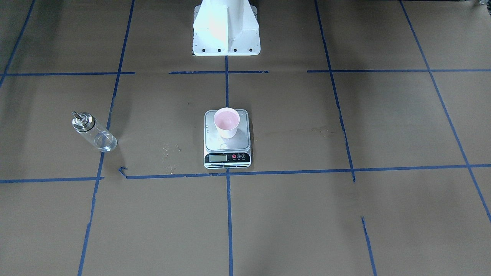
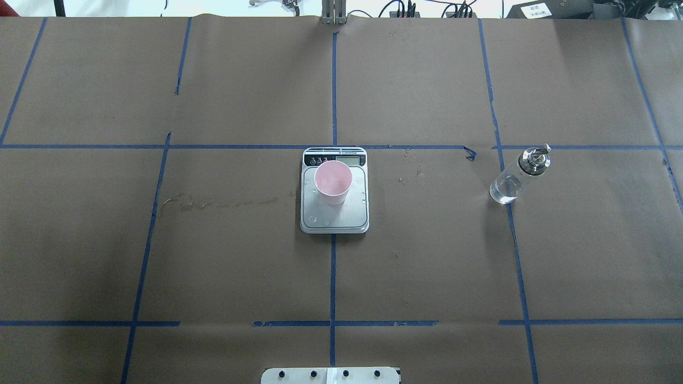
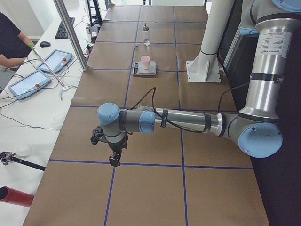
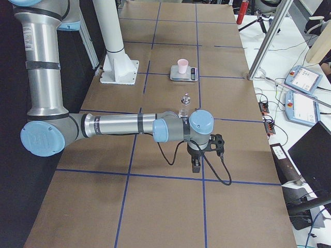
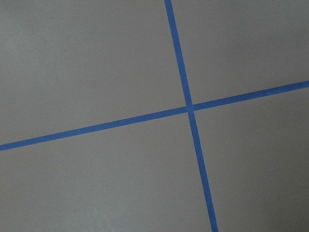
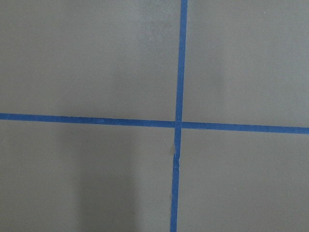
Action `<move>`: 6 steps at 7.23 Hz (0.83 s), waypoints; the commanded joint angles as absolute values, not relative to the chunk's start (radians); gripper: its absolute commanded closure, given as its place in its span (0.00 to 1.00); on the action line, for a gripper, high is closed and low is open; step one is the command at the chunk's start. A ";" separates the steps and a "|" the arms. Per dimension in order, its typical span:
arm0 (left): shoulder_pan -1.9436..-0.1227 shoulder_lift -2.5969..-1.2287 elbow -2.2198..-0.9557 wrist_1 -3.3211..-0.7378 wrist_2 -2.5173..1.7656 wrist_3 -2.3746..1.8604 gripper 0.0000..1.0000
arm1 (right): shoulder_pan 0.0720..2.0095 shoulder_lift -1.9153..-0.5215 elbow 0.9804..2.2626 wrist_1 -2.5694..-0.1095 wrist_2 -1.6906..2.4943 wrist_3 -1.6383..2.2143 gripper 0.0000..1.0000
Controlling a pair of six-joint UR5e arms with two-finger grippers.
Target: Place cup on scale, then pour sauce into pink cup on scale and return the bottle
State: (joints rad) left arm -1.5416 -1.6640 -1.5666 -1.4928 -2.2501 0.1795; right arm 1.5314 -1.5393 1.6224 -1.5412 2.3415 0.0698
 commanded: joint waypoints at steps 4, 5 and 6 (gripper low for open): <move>-1.542 -1.658 -1.566 -1.489 -2.325 0.123 0.00 | 1.531 -1.534 1.623 -1.539 2.341 0.071 0.00; -1.542 -1.658 -1.568 -1.493 -2.339 0.071 0.00 | 1.531 -1.534 1.624 -1.539 2.341 0.071 0.00; -1.540 -1.658 -1.566 -1.491 -2.345 0.069 0.00 | 1.531 -1.532 1.624 -1.539 2.341 0.071 0.00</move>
